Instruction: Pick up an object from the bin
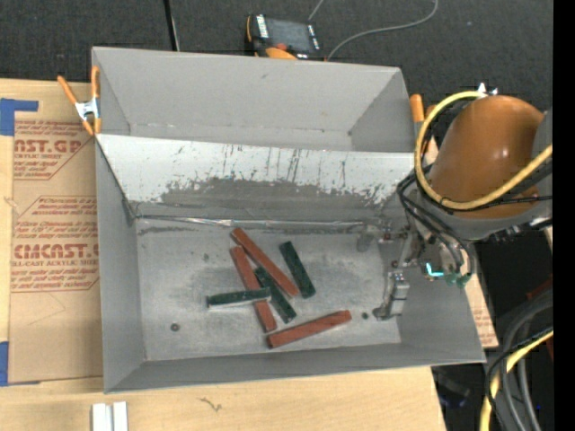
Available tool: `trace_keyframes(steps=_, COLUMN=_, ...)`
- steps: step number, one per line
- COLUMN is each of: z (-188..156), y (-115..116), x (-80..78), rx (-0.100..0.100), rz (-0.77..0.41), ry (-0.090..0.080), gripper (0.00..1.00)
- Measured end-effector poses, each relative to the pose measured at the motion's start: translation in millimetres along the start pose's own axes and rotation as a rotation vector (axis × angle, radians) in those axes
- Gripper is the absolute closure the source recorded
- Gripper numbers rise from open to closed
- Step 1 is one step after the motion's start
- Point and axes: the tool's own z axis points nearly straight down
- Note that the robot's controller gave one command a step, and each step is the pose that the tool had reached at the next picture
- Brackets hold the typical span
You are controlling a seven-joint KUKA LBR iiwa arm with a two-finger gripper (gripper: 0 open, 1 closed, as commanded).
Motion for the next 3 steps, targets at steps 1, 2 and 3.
trace_keyframes(steps=1, z=137, y=24, x=2.6, rx=-0.001, rz=-0.123, ry=0.0, gripper=0.0)
trace_keyframes(steps=2, z=153, y=16, x=6.0, rx=-0.001, rz=0.138, ry=-0.013, gripper=0.0)
trace_keyframes(steps=3, z=154, y=16, x=8.2, rx=0.0, rz=0.136, ry=-0.004, gripper=1.0)
